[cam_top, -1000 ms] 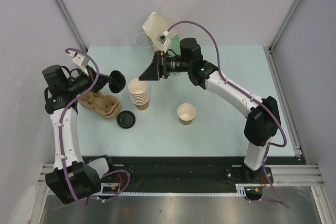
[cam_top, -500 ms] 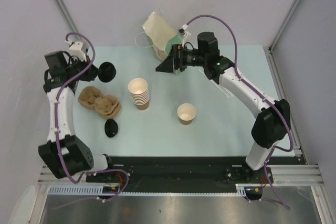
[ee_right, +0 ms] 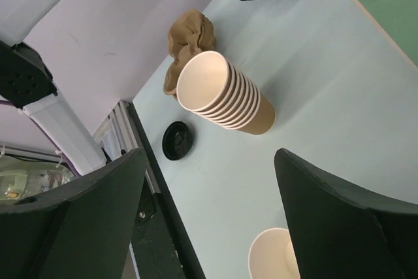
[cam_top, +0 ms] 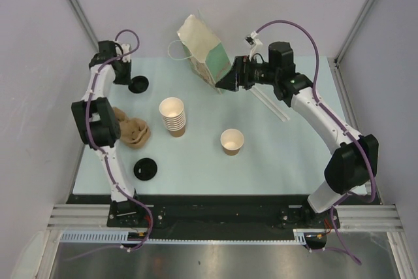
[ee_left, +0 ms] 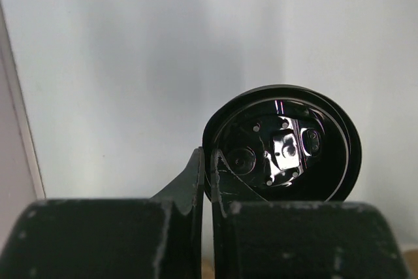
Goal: Pack the takeout coffee
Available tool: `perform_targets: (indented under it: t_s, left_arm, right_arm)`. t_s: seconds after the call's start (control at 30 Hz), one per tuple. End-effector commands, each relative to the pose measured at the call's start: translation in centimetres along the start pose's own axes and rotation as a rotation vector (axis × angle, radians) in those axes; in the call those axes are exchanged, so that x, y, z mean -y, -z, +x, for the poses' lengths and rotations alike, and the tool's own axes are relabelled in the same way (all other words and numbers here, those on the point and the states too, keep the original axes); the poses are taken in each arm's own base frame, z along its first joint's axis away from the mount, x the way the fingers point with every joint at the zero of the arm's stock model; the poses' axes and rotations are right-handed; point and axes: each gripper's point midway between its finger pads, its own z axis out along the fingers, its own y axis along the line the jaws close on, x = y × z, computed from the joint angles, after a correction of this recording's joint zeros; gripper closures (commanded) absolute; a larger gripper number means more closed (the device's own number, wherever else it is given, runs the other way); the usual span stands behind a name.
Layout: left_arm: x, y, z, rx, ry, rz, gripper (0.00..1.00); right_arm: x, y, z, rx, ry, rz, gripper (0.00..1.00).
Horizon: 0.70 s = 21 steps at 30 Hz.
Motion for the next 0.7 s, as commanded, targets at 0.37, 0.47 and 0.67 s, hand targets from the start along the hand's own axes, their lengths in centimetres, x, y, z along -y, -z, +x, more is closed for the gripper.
perform_targets:
  t_s: [0.37, 0.47, 0.67]
  left_arm:
    - [-0.8, -5.6, 2.2, -0.099, -0.031, -0.084, 0.88]
    - [-0.4, -5.6, 2.2, -0.098, -0.038, -0.052, 0.66]
    - [2.3, 2.1, -2.1, 0.044, -0.023, 0.134, 0.36]
  right_arm:
    - [-0.4, 1.4, -0.5, 0.02, 0.046, 0.017, 0.14]
    - [-0.3, 1.5, -0.7, 0.023, 0.052, 0.02, 0.13]
    - [0.3, 3.4, -2.0, 0.047, 0.131, 0.076, 0.06]
